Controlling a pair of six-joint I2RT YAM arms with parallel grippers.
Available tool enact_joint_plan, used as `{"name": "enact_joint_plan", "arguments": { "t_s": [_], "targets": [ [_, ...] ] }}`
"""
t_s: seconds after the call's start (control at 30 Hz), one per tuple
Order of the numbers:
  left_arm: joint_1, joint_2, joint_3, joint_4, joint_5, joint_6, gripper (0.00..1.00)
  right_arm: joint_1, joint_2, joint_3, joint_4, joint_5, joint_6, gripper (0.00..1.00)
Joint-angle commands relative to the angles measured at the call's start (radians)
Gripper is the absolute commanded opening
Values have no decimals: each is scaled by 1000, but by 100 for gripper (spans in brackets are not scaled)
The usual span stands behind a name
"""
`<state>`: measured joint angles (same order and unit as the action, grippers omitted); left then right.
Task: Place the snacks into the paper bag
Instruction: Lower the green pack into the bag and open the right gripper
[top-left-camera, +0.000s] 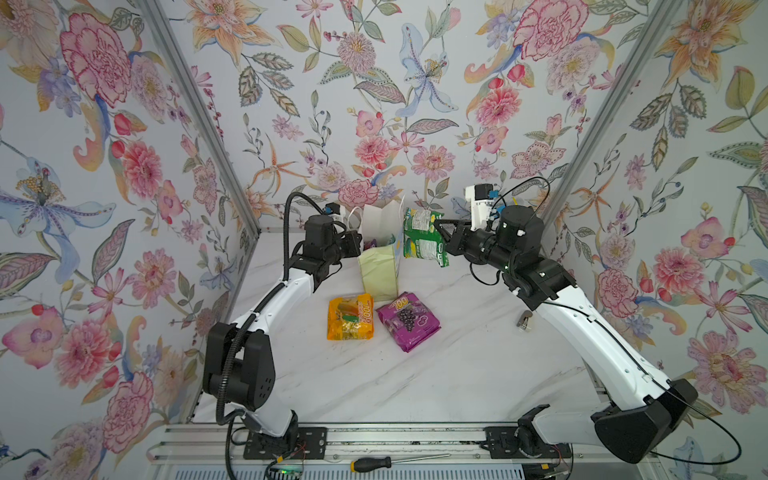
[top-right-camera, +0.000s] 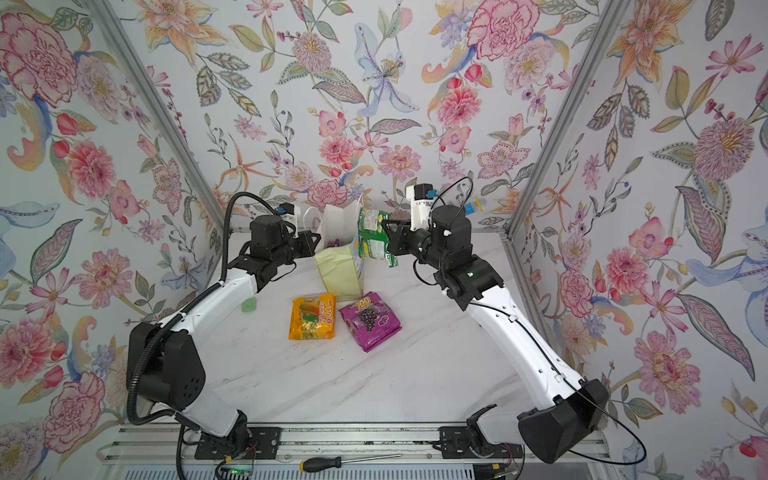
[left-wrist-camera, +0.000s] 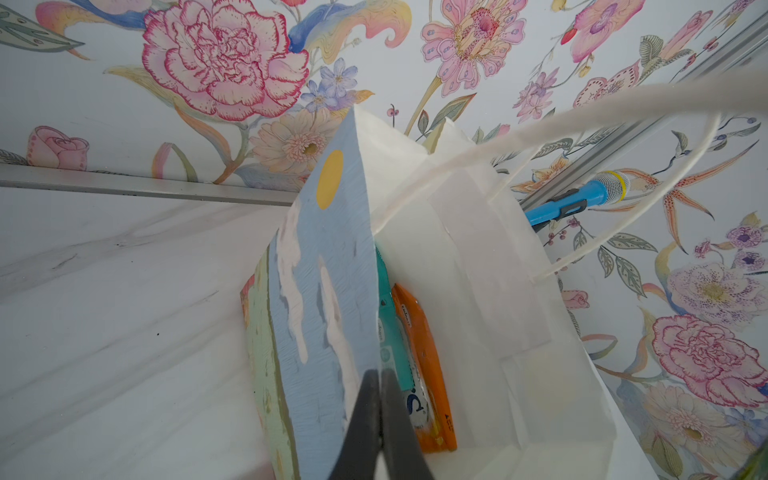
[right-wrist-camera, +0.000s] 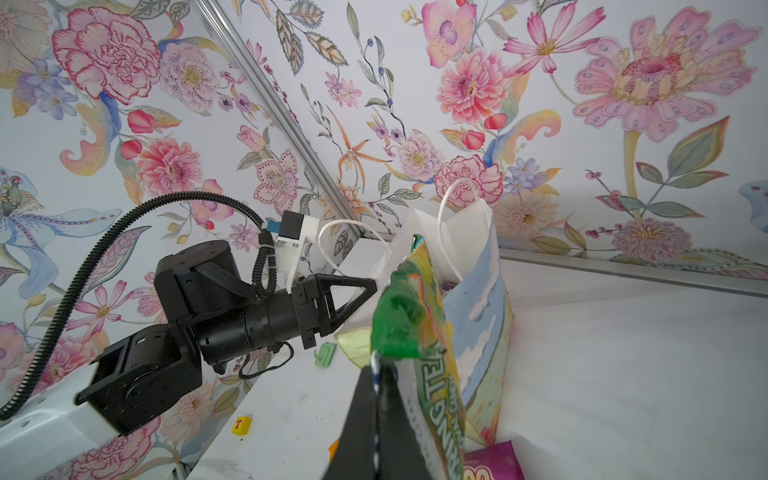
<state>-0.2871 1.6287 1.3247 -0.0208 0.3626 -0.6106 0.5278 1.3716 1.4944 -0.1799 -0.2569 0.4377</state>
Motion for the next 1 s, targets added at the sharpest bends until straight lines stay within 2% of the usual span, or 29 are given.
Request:
{"name": "enact_joint_plan", "arguments": {
  "t_s": [0.0,0.37,0.6,0.7,0.97],
  "targets": [
    [4,-16,1,22,14,1,0,18,32,88,88,-38,-25,0],
    [3,-24,-2,22,11,-2,0,42,235,322,69,-44,-43,0],
    [3,-22,1,22,15,0,0,60,401,527,3,-33,-71,0],
    [5,-25,0,22,16,0,0,72,471,613,-54,3,-99,0],
    [4,-25,-1,23,17,1,0,81,554,688,-153,122,-159,0]
  ]
}}
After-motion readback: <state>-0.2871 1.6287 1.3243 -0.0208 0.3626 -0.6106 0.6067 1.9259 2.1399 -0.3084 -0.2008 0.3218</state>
